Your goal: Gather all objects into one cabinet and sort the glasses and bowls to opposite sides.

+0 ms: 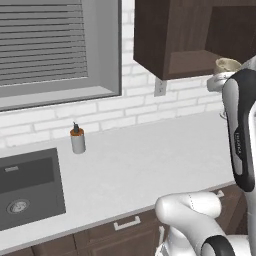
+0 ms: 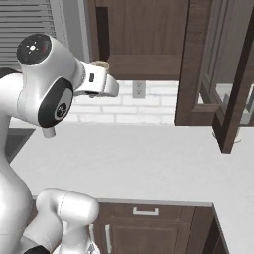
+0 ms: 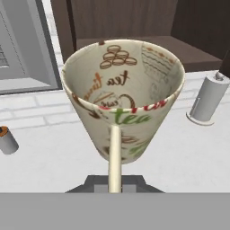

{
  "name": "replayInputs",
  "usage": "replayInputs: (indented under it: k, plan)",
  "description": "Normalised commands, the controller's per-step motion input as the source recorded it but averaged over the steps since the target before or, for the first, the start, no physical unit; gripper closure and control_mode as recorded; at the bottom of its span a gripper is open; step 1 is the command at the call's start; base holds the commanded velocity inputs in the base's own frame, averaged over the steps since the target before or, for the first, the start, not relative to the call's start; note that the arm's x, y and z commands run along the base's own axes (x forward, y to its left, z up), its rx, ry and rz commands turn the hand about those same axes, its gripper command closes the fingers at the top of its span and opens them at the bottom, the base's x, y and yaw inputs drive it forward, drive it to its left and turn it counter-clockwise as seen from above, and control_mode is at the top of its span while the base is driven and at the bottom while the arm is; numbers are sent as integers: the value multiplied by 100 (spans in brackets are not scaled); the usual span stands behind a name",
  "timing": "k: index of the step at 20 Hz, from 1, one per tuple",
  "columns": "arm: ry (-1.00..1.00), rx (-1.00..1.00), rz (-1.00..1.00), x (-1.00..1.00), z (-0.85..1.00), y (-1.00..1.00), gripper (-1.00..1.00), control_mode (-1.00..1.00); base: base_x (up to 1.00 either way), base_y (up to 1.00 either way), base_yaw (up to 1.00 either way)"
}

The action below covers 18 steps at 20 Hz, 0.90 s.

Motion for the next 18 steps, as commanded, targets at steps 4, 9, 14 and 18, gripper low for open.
replayInputs:
  k: [4, 9, 14, 18]
  plan:
    - [0, 0, 0, -2, 0, 0, 100, -100, 0, 0, 0]
    - [0, 0, 0, 0, 0, 0, 100, -100, 0, 0, 0]
    - [0, 0, 0, -11, 0, 0, 100, -100, 0, 0, 0]
    - [0, 0, 0, 0, 0, 0, 100, 100, -99, 0, -6]
